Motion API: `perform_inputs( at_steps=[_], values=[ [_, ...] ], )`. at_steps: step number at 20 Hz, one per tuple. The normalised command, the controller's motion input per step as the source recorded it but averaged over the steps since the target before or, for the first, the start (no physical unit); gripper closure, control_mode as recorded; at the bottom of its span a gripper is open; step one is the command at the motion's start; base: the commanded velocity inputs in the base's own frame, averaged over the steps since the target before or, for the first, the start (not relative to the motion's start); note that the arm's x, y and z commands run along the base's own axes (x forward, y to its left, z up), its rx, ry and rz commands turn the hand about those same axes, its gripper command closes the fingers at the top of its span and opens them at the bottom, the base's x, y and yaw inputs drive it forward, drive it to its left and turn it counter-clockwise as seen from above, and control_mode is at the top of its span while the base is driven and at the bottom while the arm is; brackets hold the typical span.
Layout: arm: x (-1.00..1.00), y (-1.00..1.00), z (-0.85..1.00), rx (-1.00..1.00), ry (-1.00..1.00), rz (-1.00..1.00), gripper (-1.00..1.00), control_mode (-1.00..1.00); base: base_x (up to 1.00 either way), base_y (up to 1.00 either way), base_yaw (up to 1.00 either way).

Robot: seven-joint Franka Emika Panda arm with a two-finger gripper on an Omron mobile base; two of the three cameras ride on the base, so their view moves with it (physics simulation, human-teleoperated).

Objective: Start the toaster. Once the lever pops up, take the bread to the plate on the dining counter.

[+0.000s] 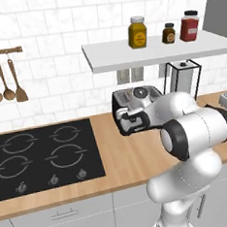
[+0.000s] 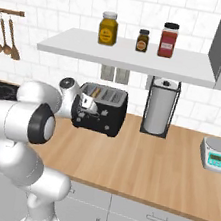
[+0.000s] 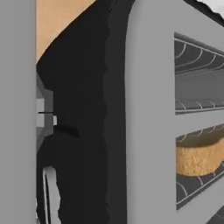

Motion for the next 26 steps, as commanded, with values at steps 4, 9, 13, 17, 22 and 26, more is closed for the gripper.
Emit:
perform_inputs(
  at_steps=[4,9,13,17,22,26],
  values=[
    [-0.17,0.00,0.51,0.04,-0.18,-0.04,1.00,-1.00,0.00,0.00,0.00],
    [-0.04,0.00,0.74,0.00,-0.07,-0.06,1.00,-1.00,0.00,0.00,0.00],
    [0.00,-0.03,0.77,0.00,0.00,-0.06,1.00,-1.00,0.00,0.00,0.00],
    [0.00,-0.10,0.47,0.00,0.08,-0.01,1.00,-1.00,0.00,0.00,0.00],
    [0.00,-0.19,0.15,-0.03,0.18,0.00,1.00,-1.00,0.00,0.00,0.00],
    [0.00,-0.38,0.00,-0.03,0.02,0.00,1.00,-1.00,0.00,0.00,0.00]
  ],
)
